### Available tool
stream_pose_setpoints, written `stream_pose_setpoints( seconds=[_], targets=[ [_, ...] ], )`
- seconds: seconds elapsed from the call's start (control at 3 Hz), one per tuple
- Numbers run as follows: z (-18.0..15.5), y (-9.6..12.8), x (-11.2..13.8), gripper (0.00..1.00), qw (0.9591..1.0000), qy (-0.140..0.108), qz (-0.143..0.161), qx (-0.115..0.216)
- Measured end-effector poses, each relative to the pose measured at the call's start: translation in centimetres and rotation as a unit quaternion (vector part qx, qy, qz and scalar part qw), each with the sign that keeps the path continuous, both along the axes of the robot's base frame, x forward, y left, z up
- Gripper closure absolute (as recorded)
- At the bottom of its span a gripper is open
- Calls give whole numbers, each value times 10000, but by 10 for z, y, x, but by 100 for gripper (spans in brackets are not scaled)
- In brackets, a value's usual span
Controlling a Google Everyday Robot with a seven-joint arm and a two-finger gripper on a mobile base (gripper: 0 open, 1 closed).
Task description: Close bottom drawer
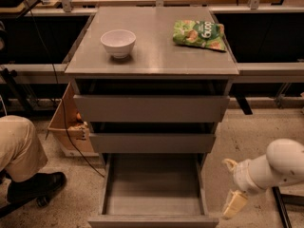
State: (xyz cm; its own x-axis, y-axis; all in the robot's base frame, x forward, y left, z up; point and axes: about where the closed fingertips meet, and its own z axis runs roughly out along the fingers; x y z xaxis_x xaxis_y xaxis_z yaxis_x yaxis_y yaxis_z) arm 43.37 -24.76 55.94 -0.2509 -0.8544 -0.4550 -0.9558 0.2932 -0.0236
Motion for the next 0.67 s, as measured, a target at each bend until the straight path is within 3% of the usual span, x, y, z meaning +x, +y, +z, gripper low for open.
stream_pose_setpoints(
  seconds=[0.67],
  targets=[
    [-142, 22, 3, 0, 9998, 129, 20, 130]
  ],
)
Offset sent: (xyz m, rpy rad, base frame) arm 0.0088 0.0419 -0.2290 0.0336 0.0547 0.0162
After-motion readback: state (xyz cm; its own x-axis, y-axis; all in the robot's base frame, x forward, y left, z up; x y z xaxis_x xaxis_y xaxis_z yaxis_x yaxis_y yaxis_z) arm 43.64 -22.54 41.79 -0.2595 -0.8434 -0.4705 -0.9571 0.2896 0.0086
